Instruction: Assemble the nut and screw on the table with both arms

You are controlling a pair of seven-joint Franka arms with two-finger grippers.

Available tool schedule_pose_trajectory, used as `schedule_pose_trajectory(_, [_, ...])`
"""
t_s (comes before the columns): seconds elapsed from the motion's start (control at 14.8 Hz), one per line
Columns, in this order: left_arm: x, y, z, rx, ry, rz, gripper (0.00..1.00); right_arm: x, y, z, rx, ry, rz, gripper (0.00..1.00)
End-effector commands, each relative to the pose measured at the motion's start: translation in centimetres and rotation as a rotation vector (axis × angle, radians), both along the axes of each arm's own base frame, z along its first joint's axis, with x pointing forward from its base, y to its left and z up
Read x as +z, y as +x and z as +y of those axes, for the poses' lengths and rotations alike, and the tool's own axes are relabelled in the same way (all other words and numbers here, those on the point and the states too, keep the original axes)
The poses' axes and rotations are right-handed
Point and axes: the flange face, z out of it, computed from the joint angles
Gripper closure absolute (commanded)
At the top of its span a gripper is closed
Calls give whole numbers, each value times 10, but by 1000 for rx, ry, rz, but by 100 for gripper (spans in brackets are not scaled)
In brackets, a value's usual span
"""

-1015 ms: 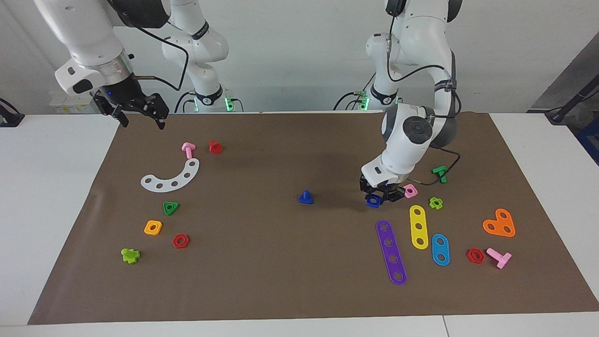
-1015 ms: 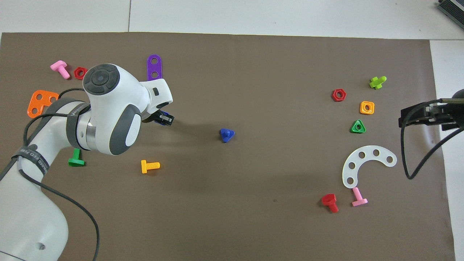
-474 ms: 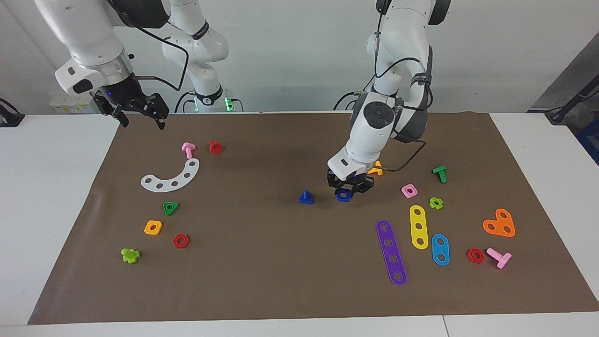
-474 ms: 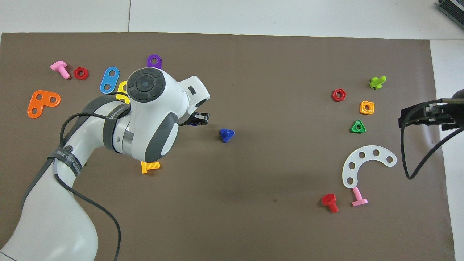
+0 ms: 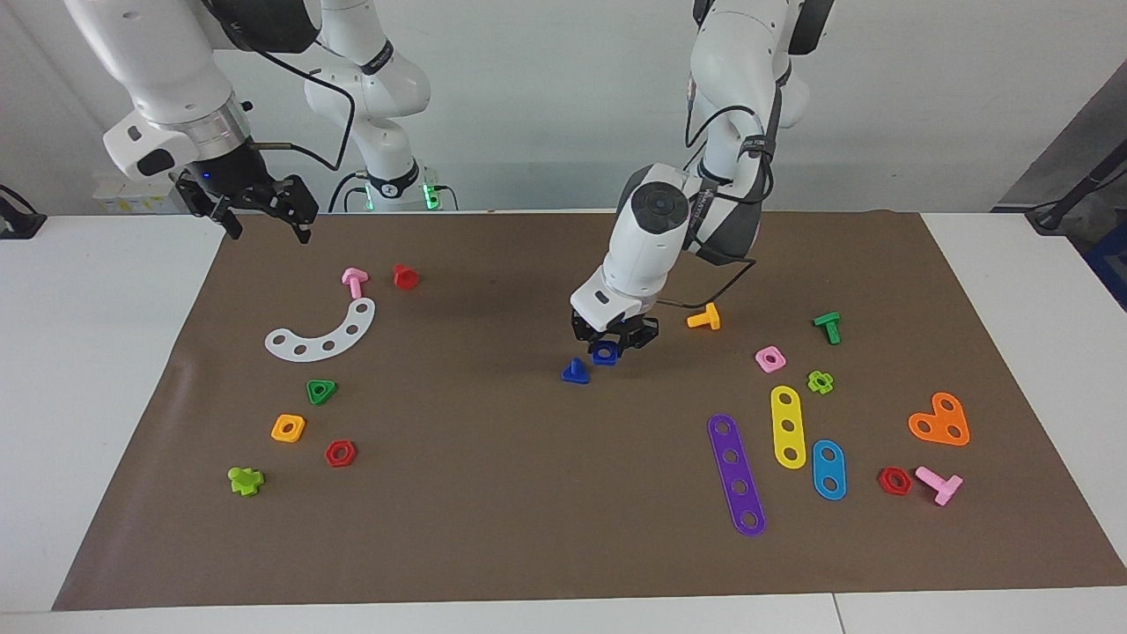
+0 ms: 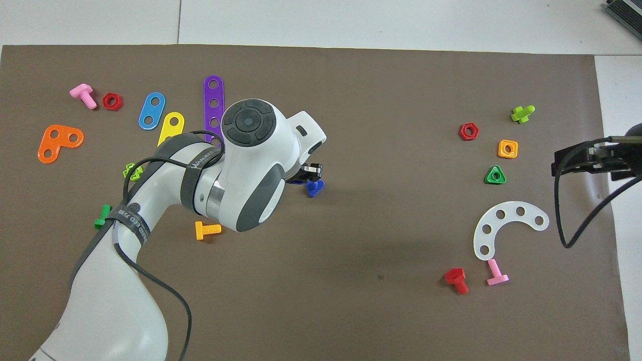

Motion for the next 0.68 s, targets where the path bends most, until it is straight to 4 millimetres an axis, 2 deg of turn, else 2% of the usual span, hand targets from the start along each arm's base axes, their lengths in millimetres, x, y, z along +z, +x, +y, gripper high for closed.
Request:
schedule_pose_trajectory(0.0, [-6, 0, -20, 30, -2, 32, 94, 2, -6, -1, 20, 8, 5, 0])
schedule_pose_trajectory(0.2, [-14, 0, -35, 43, 0, 30, 94, 2, -6, -1, 20, 8, 5, 0])
schedule_pose_trajectory(0.61, [-19, -4, -37, 36, 9, 31, 94, 2, -6, -1, 20, 8, 5, 0])
